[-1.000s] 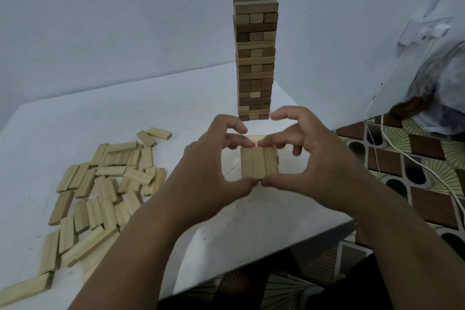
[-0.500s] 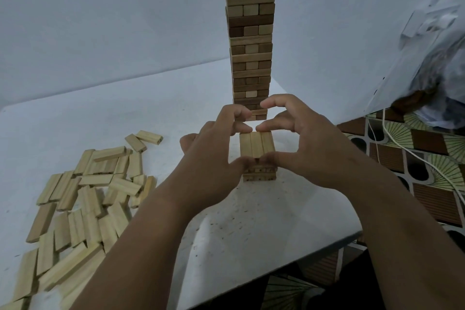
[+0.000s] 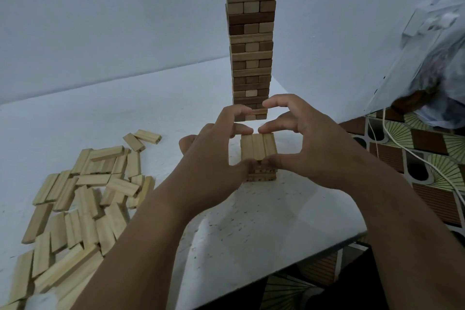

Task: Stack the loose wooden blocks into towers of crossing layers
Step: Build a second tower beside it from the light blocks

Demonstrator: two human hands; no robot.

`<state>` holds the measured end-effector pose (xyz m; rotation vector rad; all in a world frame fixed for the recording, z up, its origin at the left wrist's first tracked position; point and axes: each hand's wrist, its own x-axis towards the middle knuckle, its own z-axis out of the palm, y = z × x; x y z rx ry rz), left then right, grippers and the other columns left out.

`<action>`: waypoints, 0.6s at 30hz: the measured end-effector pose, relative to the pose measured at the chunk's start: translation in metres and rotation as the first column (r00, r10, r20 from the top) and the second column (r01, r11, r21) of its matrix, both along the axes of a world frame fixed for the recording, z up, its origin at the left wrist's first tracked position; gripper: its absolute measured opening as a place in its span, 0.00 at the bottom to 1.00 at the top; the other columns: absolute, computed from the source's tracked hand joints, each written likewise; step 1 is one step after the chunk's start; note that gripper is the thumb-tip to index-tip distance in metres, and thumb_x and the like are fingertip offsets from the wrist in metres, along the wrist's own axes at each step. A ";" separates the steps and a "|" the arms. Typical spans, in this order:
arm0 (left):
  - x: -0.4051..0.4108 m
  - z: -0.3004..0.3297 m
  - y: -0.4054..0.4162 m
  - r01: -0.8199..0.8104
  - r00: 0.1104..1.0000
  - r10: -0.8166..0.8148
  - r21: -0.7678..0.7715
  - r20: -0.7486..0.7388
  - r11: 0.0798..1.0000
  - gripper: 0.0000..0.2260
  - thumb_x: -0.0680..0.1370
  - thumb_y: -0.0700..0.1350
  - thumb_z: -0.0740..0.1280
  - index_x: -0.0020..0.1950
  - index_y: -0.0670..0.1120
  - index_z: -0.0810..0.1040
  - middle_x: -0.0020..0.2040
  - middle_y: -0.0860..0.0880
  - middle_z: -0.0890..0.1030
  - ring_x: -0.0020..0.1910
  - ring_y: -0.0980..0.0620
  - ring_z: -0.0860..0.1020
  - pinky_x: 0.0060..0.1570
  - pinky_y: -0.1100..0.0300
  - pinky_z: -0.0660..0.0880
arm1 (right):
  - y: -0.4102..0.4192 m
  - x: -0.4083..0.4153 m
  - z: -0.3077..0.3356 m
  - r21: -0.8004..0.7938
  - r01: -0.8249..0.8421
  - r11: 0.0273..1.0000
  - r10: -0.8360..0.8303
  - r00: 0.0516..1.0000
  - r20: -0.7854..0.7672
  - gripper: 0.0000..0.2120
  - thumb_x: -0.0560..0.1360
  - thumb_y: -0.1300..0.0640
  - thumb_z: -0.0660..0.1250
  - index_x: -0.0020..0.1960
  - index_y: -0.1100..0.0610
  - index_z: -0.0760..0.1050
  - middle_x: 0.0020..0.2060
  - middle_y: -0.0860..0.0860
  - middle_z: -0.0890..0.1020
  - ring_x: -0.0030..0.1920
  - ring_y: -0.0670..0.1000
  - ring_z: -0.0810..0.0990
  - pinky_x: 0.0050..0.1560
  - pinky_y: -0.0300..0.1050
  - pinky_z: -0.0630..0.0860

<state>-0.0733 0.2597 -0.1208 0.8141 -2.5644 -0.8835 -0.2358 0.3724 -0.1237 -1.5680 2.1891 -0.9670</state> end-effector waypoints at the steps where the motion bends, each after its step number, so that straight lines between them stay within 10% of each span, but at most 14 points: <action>1: 0.001 0.000 0.000 0.000 1.000 0.000 0.000 -0.004 1.000 0.35 0.71 0.50 0.77 0.66 0.67 0.58 0.64 0.64 0.76 0.62 0.59 0.69 0.69 0.45 0.60 | 0.000 0.000 0.000 -0.004 0.001 1.000 -0.001 1.000 0.002 0.39 0.65 0.47 0.80 0.66 0.34 0.60 0.50 0.28 0.76 0.53 0.33 0.74 0.50 0.29 0.65; 18: 0.005 0.002 -0.002 0.030 0.999 -0.030 -0.021 0.021 0.999 0.37 0.69 0.56 0.77 0.70 0.66 0.56 0.68 0.64 0.71 0.63 0.59 0.67 0.69 0.43 0.64 | 0.004 -0.004 -0.002 -0.017 -0.021 1.000 0.022 0.999 0.046 0.37 0.63 0.44 0.80 0.65 0.33 0.63 0.54 0.24 0.73 0.58 0.24 0.69 0.54 0.31 0.66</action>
